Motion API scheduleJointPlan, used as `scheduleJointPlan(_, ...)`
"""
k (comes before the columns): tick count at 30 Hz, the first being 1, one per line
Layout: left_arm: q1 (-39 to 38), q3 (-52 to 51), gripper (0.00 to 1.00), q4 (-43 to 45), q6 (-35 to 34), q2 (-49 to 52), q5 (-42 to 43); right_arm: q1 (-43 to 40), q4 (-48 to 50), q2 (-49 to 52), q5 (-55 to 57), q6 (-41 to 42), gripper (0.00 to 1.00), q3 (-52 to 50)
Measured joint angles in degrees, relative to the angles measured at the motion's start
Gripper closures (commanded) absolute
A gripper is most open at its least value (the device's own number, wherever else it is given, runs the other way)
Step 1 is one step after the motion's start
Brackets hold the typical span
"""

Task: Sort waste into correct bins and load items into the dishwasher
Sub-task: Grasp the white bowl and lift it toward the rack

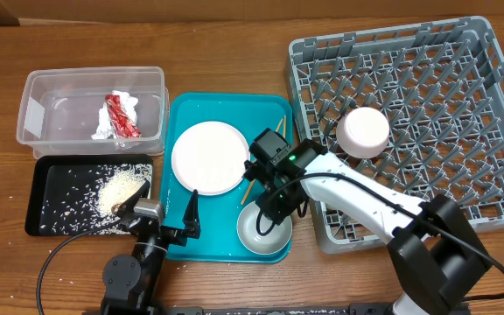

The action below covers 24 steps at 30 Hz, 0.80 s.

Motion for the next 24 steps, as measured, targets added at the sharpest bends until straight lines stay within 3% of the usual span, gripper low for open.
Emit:
scheduleJointPlan(2, 0.0, 0.0, 0.0, 0.02, 0.02, 0.0, 0.0, 0.0, 2.14, 0.0, -0.42, -0.24, 0.89, -1.64)
scheduleJointPlan(4, 0.0, 0.0, 0.0, 0.0, 0.02, 0.0, 0.02, -0.02, 2.25, 0.0, -0.63, 0.0, 0.96, -2.47)
scheduleJointPlan(9, 0.0, 0.0, 0.0, 0.02, 0.02, 0.0, 0.02, -0.04, -0.61, 0.0, 1.25, 2.14, 0.96, -0.9)
scheduleJointPlan(15, 0.0, 0.0, 0.0, 0.0, 0.02, 0.0, 0.02, -0.07, -8.04, -1.46, 15.54, 13.51, 0.96, 12.96)
scheduleJointPlan(19, 0.0, 0.0, 0.0, 0.02, 0.02, 0.0, 0.0, -0.46, -11.85, -6.6, 34.6, 23.78, 0.96, 23.37)
scheduleJointPlan(24, 0.0, 0.0, 0.0, 0.02, 0.02, 0.0, 0.0, -2.43, -14.25, -12.22, 59.91, 31.69, 0.96, 26.05)
